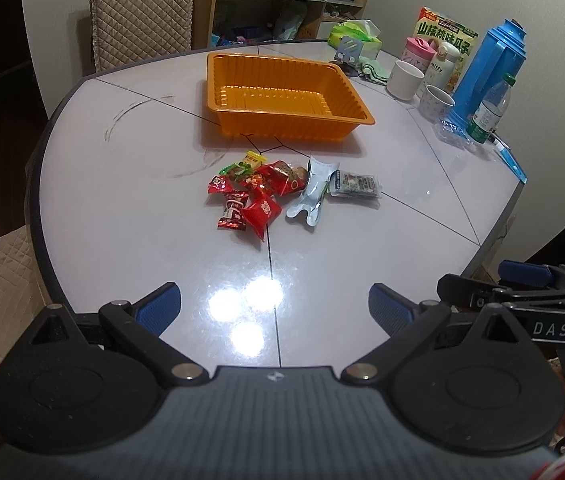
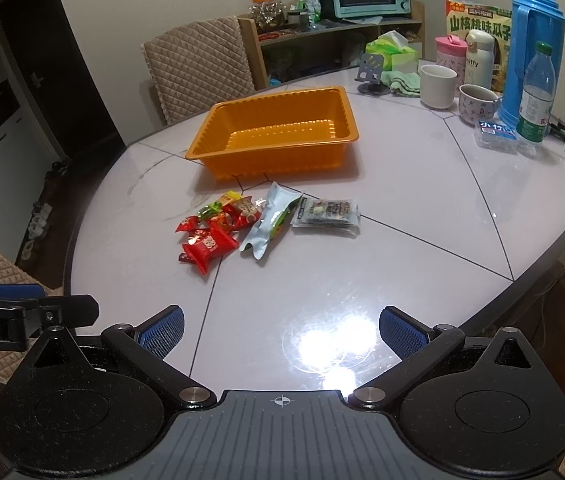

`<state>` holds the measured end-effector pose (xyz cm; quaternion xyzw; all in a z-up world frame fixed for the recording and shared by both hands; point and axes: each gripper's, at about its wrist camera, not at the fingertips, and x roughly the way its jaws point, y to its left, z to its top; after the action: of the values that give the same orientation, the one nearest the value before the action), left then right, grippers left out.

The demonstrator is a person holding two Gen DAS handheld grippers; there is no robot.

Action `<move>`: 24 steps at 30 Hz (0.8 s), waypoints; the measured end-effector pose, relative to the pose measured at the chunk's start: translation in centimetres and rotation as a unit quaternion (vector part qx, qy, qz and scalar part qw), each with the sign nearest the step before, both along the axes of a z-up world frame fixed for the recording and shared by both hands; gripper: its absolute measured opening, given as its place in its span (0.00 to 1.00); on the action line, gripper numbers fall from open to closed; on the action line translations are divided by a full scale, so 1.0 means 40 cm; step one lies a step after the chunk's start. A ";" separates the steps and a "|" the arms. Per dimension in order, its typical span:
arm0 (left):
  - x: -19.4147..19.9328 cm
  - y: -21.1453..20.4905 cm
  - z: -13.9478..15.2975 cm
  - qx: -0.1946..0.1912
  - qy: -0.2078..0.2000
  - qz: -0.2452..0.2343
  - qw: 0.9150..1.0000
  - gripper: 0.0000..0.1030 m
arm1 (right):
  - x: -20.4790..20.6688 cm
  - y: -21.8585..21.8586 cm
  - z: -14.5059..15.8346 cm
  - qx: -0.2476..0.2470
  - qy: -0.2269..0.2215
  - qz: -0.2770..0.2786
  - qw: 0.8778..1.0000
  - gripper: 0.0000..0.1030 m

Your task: Organize snacks

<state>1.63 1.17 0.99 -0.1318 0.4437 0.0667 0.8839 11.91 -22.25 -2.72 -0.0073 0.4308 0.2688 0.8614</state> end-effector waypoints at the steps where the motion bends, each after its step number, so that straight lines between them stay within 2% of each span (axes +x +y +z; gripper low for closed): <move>1: 0.004 0.002 0.001 -0.001 0.000 0.000 1.000 0.97 | 0.006 -0.002 0.002 0.000 0.001 0.000 1.000 1.00; 12: 0.079 -0.017 -0.037 -0.002 -0.010 0.004 1.000 0.95 | 0.081 -0.015 -0.032 0.002 0.002 0.012 1.000 1.00; 18: 0.114 -0.036 -0.059 0.037 -0.028 -0.006 0.999 0.94 | 0.136 -0.027 -0.059 0.017 0.007 0.020 1.000 1.00; 22: 0.147 -0.041 -0.080 0.044 -0.035 -0.012 0.998 0.91 | 0.174 -0.029 -0.074 0.029 0.014 0.029 0.999 1.00; 24: 0.165 -0.041 -0.094 0.046 -0.035 -0.012 0.998 0.86 | 0.192 -0.027 -0.082 0.032 0.018 0.032 0.999 1.00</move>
<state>8.25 -0.49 -2.76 -0.0880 0.4103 0.0721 0.9048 19.58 -23.32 -6.00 0.0110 0.4374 0.3099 0.8441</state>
